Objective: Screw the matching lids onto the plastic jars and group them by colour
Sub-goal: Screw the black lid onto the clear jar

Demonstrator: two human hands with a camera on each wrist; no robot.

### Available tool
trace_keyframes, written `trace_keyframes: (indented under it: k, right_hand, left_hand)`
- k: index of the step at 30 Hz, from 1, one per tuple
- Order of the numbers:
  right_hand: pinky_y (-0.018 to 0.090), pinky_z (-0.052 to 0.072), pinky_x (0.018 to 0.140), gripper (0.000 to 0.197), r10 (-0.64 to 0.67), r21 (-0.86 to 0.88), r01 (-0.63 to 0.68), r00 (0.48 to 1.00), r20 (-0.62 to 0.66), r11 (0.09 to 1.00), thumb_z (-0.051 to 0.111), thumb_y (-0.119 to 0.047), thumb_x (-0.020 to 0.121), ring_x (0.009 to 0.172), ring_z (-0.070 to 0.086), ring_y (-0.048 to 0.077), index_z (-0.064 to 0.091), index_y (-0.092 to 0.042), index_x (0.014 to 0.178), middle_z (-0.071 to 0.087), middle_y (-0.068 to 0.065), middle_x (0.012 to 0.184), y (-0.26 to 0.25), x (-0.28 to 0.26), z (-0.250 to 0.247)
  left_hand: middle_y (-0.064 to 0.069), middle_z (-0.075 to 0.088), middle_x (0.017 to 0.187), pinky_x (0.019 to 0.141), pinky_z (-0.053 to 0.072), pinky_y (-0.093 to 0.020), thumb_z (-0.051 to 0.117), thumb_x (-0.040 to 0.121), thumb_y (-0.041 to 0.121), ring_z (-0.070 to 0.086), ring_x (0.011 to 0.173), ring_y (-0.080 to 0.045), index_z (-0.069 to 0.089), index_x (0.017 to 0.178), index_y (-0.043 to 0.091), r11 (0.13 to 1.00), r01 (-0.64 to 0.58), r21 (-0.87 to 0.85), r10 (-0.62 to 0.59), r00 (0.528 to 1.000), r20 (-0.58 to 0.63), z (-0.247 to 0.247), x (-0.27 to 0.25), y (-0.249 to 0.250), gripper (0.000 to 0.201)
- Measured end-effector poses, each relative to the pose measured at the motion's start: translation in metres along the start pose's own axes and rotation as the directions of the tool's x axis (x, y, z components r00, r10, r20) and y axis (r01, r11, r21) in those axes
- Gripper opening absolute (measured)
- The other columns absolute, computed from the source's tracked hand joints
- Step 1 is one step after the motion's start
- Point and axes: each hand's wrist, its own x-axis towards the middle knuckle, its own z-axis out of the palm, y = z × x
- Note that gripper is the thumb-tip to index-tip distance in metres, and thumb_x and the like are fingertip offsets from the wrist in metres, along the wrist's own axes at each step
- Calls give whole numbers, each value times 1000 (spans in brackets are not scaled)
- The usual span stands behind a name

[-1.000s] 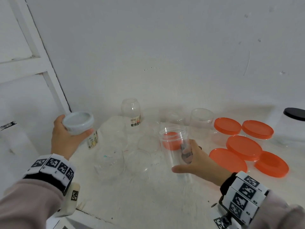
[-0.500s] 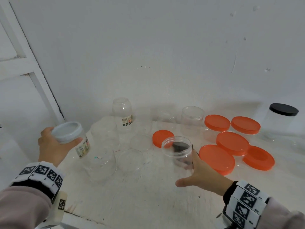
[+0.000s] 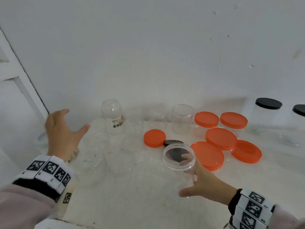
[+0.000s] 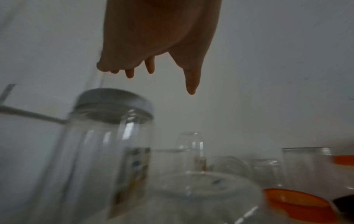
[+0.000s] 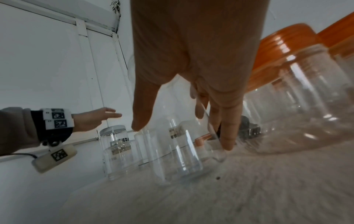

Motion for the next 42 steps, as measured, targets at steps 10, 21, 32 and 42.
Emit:
trace_keyframes:
  k: [10,21,32,42]
  right_hand:
    - [1,33,89,108,44,-1,-44,999,-13,999,86,-46,62,119,28,-24,8,-54,136,27,-41,132,10,-28,-21]
    - [6,32,90,104,106,1,-106,991,-79,994,84,-53,59,119,29,-24,10,-62,132,32,-38,132,32,-51,-46]
    - [3,33,89,101,131,0,-131,986,-104,991,84,-53,60,118,31,-23,14,-58,132,33,-38,130,45,-67,-60]
    - [1,34,86,102,117,-3,-119,986,-121,993,82,-59,56,117,28,-27,4,-72,121,26,-49,125,38,-56,-44]
  left_hand:
    - [-5,44,139,99,27,-21,70,85,32,41,129,-19,43,137,12,963,-134,-234,234,845,480,118,-50,125,61]
    - [-20,56,117,79,39,-32,65,83,51,54,106,-33,48,122,-3,993,-89,79,-11,593,805,215,-78,160,69]
    - [-15,50,133,96,45,-37,62,87,50,53,117,-31,30,141,4,984,-81,160,-96,520,849,232,-82,163,78]
    - [-12,50,135,104,39,-42,63,83,55,47,124,-32,29,143,11,995,-40,90,-51,577,815,221,-83,157,81]
